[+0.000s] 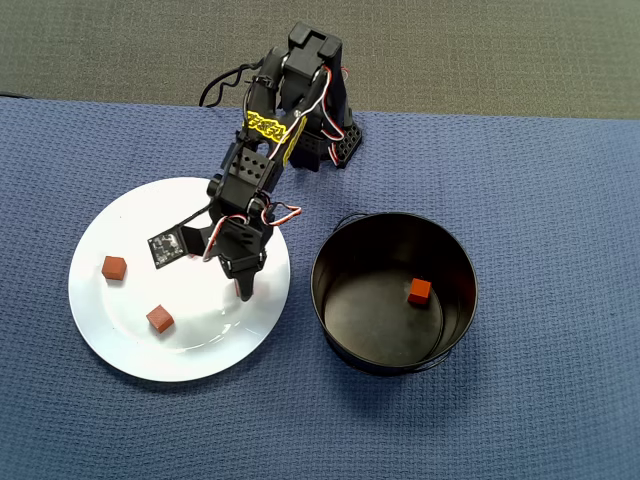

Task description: Pick up the red cubes from the white plate and place them in the black recipient

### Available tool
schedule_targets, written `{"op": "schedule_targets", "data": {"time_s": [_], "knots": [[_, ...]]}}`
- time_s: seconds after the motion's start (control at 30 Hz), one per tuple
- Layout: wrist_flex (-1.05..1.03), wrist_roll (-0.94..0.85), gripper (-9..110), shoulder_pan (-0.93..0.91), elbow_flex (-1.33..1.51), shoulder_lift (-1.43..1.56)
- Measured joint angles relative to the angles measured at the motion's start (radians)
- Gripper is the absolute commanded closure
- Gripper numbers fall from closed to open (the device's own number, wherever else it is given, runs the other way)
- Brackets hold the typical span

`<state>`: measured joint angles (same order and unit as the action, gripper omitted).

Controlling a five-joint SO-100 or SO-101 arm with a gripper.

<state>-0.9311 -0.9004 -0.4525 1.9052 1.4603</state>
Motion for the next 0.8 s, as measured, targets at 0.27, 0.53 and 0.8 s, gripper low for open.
{"op": "schedule_targets", "data": {"time_s": [0.27,0.53,0.8], "knots": [[0.029,0.014,101,0.000,0.028,0.000],[-0.011,0.153,102,0.000,0.005,0.057],[-0.268,0.388,102,0.074,-0.115,0.414]]}}
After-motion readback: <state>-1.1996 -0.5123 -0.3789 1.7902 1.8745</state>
